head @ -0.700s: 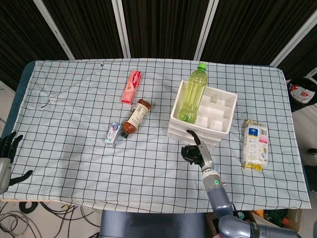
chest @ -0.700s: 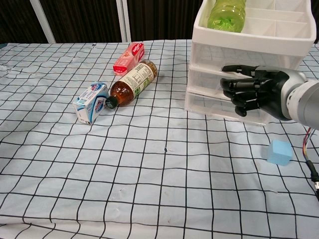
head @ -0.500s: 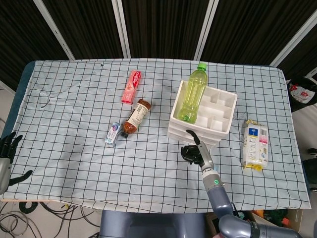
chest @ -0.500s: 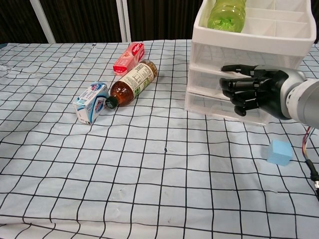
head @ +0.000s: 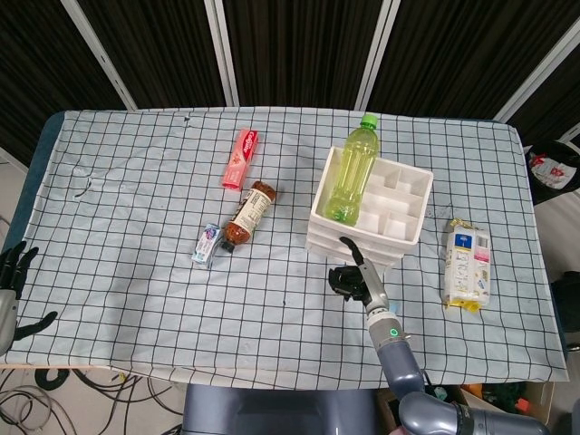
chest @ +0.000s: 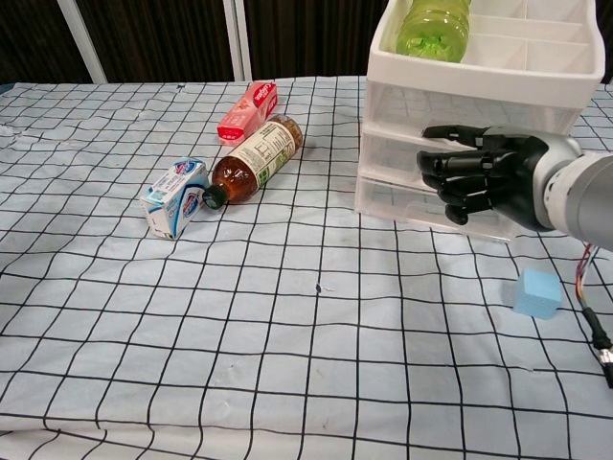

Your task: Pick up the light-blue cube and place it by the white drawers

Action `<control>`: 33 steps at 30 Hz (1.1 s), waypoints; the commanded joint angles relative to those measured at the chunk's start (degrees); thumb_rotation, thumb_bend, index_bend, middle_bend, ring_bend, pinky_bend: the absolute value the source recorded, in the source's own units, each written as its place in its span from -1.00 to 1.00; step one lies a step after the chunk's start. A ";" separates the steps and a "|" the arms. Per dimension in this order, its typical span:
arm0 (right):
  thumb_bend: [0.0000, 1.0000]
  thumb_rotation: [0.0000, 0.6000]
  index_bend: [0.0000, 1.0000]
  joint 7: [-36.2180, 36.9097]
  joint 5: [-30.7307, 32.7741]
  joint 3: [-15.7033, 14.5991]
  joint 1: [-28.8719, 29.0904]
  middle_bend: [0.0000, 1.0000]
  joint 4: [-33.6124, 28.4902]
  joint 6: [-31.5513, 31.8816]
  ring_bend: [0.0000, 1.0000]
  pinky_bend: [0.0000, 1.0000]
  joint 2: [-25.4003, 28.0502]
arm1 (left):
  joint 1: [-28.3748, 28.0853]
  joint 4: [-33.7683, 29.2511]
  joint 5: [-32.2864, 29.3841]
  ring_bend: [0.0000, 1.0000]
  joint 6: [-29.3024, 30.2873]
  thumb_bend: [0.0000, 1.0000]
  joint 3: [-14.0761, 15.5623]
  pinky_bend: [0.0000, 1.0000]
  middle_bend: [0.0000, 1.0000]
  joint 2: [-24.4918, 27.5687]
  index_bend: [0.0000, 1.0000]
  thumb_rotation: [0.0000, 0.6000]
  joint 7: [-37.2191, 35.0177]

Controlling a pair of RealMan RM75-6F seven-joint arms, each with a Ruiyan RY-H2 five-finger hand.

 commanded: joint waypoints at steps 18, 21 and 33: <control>-0.01 1.00 -0.64 0.45 1.44 0.44 0.42 0.56 -0.25 -0.56 0.67 0.58 0.26 | 0.00 -0.09 -0.16 -1.00 -0.18 -1.00 -0.02 -1.00 -1.00 0.02 -1.00 1.00 0.09; -0.01 1.00 -0.61 0.61 1.66 0.47 0.45 0.56 -0.51 -0.76 0.66 0.58 0.34 | 0.02 -0.07 -0.14 -1.00 -0.13 -1.00 -0.03 -1.00 -1.00 0.03 -1.00 1.00 0.09; -0.01 1.00 -0.60 0.89 1.51 -0.67 0.06 0.56 -2.17 -1.10 0.67 0.58 0.86 | 0.03 -0.09 -0.13 -1.00 -0.14 -1.00 -0.03 -1.00 -1.00 0.03 -1.00 1.00 0.11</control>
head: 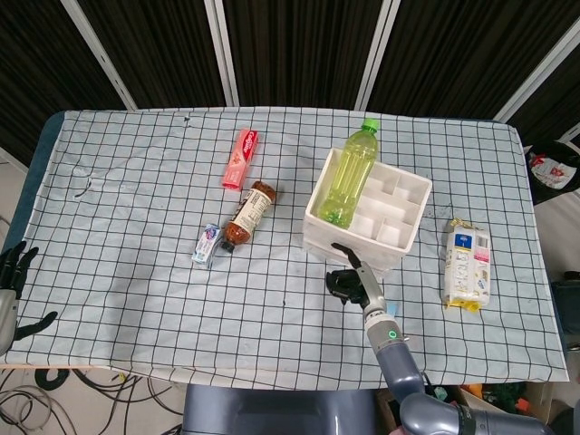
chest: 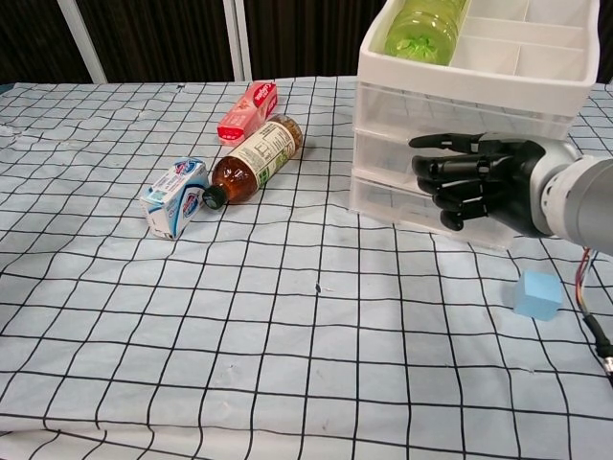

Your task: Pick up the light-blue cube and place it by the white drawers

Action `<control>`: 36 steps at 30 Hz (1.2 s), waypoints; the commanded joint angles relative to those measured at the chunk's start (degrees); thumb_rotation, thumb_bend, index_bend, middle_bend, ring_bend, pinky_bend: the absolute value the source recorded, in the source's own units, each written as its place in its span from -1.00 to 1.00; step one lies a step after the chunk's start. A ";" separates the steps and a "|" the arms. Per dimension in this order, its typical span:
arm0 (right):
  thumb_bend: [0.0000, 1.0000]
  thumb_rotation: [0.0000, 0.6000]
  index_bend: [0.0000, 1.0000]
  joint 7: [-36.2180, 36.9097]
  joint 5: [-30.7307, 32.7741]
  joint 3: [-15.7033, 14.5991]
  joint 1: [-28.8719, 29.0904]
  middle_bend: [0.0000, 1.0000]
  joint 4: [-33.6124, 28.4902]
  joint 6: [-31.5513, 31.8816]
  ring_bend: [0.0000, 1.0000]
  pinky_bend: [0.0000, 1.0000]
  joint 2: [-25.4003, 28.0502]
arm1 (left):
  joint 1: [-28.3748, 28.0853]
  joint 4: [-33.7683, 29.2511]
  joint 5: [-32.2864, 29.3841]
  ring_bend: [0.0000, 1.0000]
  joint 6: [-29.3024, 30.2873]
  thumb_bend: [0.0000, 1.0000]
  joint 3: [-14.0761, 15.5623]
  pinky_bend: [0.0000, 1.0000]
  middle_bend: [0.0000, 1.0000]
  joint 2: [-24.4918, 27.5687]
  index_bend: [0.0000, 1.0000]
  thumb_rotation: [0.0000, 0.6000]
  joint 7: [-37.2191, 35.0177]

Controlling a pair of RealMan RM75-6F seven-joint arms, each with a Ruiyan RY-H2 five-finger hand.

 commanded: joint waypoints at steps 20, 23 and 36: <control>-0.01 1.00 -0.95 0.12 -4.50 -4.35 -1.81 0.55 -3.67 -0.44 0.66 0.58 1.51 | -0.07 0.01 0.06 -1.00 -0.16 -1.00 0.04 -1.00 -1.00 -0.05 -1.00 1.00 0.12; -0.01 1.00 -1.00 0.01 -5.13 -5.03 -2.11 0.54 -4.60 -0.47 0.66 0.58 1.95 | -0.08 0.03 0.11 -1.00 -0.18 -1.00 0.06 -1.00 -1.00 -0.05 -1.00 1.00 0.12; -0.01 1.00 -0.81 -0.20 -8.99 -9.16 -3.90 0.54 -9.46 -1.50 0.66 0.58 4.74 | -0.17 -0.02 0.35 -1.00 -0.25 -1.00 0.16 -1.00 -1.00 -0.18 -1.00 1.00 0.30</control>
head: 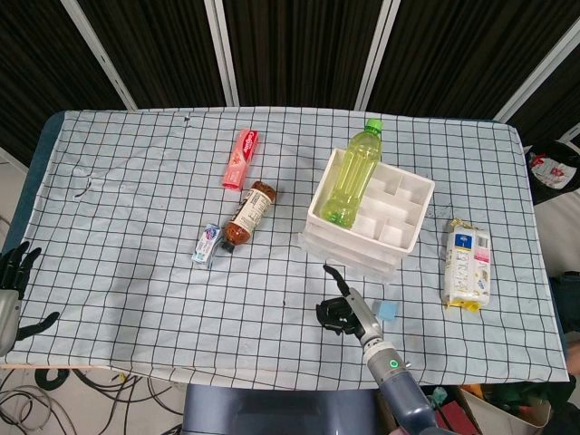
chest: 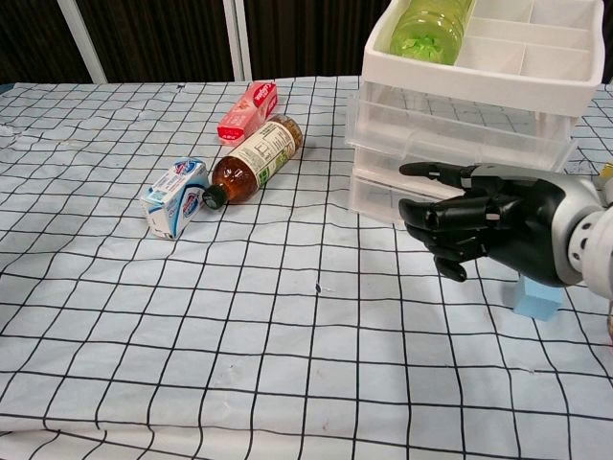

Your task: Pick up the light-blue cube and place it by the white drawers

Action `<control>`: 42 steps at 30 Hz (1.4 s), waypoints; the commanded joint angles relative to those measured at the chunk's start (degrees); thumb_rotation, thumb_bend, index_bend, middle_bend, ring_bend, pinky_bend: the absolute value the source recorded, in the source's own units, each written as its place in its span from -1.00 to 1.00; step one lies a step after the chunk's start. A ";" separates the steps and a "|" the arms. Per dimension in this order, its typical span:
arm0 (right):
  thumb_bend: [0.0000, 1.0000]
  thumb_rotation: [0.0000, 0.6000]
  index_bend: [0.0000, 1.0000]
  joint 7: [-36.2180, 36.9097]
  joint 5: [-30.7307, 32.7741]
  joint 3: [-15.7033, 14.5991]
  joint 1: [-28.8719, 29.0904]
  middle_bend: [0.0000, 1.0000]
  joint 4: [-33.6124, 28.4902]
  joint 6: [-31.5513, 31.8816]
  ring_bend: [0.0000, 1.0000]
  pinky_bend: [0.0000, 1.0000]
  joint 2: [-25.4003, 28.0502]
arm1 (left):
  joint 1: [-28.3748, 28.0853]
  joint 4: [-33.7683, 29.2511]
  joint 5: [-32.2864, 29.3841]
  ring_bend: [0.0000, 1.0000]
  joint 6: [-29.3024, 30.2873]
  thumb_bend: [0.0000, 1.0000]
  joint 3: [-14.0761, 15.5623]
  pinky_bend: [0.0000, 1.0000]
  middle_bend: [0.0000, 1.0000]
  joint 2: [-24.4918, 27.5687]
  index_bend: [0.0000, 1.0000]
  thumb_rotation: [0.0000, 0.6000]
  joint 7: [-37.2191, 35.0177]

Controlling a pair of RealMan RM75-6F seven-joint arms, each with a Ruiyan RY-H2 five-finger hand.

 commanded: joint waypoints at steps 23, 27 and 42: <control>-0.01 1.00 -0.24 -4.20 -15.39 -9.39 -4.72 0.54 -9.80 -1.53 0.66 0.58 19.03 | 0.03 -0.12 0.29 -1.00 0.11 -1.00 0.14 -1.00 -1.00 0.00 -1.00 1.00 0.04; -0.01 1.00 -0.24 -3.21 -17.66 -8.39 -4.93 0.54 -10.06 -1.37 0.66 0.58 22.27 | 0.04 -0.11 0.44 -1.00 0.24 -1.00 0.16 -1.00 -1.00 -0.03 -1.00 1.00 0.21; -0.06 1.00 -0.73 -2.03 -21.47 -3.39 -2.89 0.53 -7.75 -0.04 0.65 0.58 26.83 | 0.05 -0.28 0.12 -1.00 0.03 -0.98 0.13 -1.00 -1.00 -0.06 -1.00 1.00 0.17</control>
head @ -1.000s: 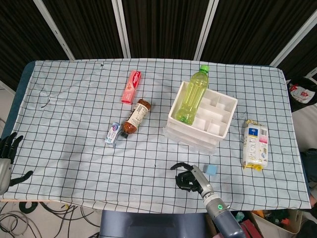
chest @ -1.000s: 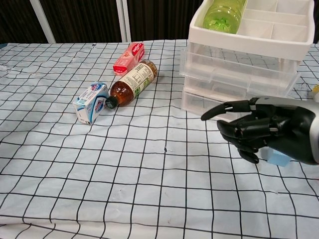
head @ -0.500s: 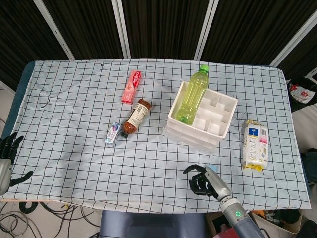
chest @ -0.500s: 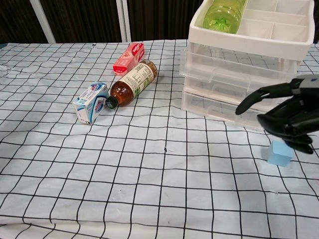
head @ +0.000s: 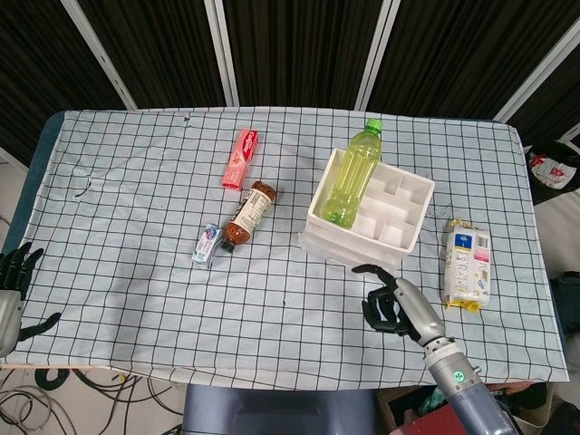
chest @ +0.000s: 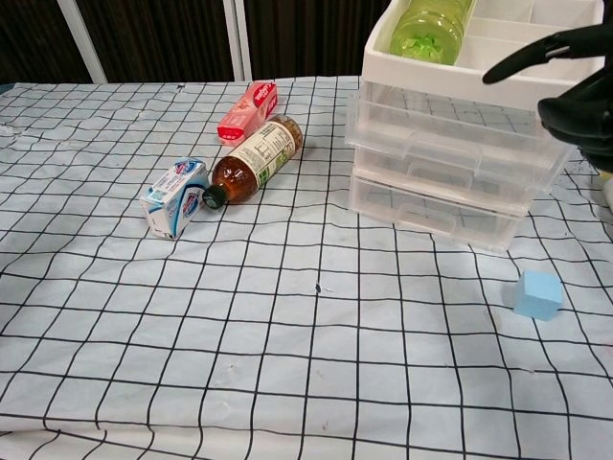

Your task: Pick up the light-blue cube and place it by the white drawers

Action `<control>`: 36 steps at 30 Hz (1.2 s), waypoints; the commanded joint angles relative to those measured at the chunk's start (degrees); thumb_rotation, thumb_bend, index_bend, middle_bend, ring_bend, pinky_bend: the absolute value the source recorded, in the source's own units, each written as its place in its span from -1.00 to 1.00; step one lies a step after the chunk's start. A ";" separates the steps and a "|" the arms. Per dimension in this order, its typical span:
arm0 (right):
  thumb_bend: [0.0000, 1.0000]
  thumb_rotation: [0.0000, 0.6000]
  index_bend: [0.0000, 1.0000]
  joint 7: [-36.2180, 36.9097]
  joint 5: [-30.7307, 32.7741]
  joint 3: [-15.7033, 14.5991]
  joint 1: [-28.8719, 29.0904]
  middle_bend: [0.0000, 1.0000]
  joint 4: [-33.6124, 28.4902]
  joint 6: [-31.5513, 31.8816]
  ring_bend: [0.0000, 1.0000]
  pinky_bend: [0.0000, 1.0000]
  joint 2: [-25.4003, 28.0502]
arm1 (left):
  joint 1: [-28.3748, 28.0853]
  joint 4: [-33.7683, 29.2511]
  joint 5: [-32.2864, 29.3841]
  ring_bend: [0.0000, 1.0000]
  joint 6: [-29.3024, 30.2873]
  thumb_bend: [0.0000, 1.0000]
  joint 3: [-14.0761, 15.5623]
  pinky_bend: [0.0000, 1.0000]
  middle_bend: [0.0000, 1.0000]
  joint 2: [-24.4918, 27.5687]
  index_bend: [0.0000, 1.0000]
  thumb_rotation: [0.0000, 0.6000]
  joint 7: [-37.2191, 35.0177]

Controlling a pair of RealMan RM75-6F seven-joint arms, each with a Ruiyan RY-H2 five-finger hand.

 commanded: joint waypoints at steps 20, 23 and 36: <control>-0.07 1.00 -0.76 -14.71 14.34 -0.19 6.46 0.53 7.24 3.18 0.65 0.58 -6.92 | -0.06 -0.08 -0.10 -1.00 -0.15 -0.98 -0.03 -1.00 -1.00 0.06 -1.00 1.00 -0.11; -0.07 1.00 -0.66 -15.15 15.16 -0.14 6.79 0.53 7.69 3.33 0.65 0.58 -7.13 | -0.07 -0.10 -0.11 -1.00 -0.19 -0.98 -0.03 -1.00 -1.00 0.09 -1.00 1.00 -0.12; -0.07 1.00 -0.35 -14.46 14.55 -1.37 6.90 0.53 4.65 2.08 0.65 0.58 -7.26 | -0.13 -0.25 -0.28 -1.00 -0.40 -0.98 -0.05 -1.00 -1.00 0.10 -1.00 1.00 -0.12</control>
